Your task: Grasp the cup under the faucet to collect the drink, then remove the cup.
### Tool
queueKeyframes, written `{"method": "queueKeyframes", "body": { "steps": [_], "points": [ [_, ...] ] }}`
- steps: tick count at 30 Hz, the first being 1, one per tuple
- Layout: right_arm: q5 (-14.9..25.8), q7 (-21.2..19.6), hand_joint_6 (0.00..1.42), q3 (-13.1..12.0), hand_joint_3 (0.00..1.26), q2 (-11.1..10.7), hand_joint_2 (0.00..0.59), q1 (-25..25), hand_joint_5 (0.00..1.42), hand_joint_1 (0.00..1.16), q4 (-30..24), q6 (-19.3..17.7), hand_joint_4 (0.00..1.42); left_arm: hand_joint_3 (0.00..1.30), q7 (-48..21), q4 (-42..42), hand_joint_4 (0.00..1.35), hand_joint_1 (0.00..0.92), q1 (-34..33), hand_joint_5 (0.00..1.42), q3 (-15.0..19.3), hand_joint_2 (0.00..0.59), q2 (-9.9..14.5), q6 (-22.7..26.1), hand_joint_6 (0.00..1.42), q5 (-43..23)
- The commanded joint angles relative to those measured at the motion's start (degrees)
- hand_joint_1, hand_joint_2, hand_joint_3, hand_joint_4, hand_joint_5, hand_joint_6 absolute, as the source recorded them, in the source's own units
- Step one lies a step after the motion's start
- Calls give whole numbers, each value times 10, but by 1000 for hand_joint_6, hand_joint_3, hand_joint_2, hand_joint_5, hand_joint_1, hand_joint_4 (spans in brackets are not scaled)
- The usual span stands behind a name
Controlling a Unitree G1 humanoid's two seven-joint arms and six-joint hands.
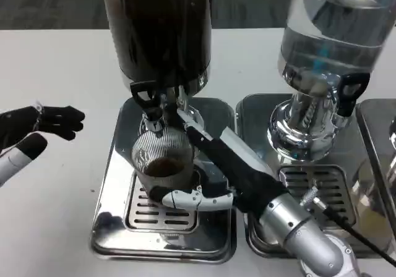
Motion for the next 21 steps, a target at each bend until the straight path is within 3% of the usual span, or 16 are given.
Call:
{"method": "queueKeyframes", "body": {
  "steps": [1,21],
  "points": [
    [0,7,55,4,0,2,144,-11,0,730,10,4,0,434,3,6,393,0,1,421,-6,105,11,-8,305,8],
    [-14,-18,77,9,0,12,145,-18,0,739,22,3,0,435,2,12,398,0,4,419,-7,113,11,-2,310,1]
  ]
}}
